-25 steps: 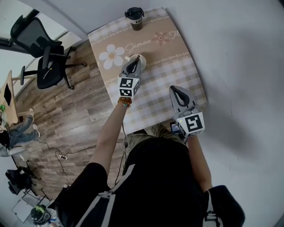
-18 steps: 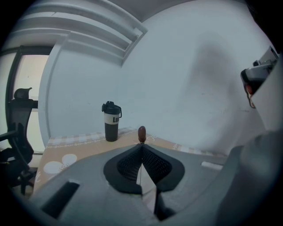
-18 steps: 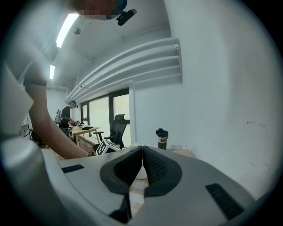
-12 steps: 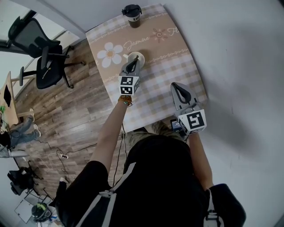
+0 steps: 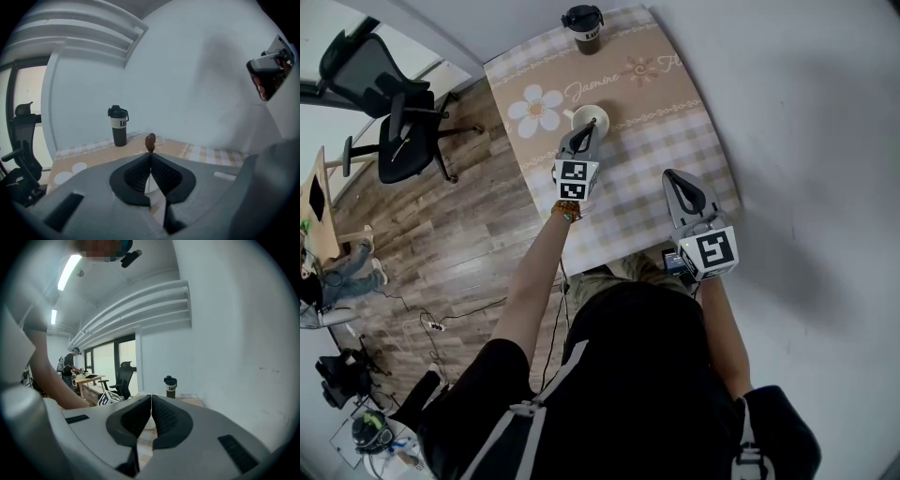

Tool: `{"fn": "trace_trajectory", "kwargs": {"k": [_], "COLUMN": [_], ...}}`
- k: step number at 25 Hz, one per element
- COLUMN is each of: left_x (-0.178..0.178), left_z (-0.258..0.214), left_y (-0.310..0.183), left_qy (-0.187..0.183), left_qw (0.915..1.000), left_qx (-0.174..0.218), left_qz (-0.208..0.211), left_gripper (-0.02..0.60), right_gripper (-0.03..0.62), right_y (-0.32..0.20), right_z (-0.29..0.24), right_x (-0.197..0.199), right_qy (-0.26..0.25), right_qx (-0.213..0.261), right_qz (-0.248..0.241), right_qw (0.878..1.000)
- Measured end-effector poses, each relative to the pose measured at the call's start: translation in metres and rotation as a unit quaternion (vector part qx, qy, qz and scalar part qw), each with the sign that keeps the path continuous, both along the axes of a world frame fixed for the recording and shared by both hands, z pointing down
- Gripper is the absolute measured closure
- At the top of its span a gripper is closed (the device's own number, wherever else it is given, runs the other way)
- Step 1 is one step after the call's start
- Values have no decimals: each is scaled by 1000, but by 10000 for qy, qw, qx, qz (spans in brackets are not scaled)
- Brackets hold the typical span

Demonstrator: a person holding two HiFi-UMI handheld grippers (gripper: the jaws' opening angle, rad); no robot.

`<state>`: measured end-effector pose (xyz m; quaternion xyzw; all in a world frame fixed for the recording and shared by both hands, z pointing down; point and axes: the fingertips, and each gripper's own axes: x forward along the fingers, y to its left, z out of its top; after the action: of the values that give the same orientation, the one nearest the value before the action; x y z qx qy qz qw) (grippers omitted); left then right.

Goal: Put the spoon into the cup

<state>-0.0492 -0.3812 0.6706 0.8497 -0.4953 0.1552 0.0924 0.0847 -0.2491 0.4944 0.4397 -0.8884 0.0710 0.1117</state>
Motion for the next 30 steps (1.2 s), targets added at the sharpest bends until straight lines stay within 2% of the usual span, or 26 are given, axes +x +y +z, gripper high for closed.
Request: {"fn": "trace_trajectory", "kwargs": {"k": [13,18,24,30], "left_x": [-9,-13,-19,-22], "left_z": [13,15,23,12], "left_y": [26,37,50,85], "left_qy": [-208,-256,-256,-192], "left_qw": [9994,9988,9979,9980], "left_qx": [-278,-423,-593,-571], "left_qz": [-6,3,-55,-169], "left_gripper": [565,502,494,495], "right_gripper": [585,585,585,585], "right_y": [5,6,4,12], "right_z": [-1,-4,-4,-9], "right_x": [-4,-7,-8,-6], "right_qy": [-36,-94,-171,-281], "right_qx": [24,46,93,135], "right_qz": [-85,-121,-167,-111], "right_qw": [10000,9999,9997,9995]}}
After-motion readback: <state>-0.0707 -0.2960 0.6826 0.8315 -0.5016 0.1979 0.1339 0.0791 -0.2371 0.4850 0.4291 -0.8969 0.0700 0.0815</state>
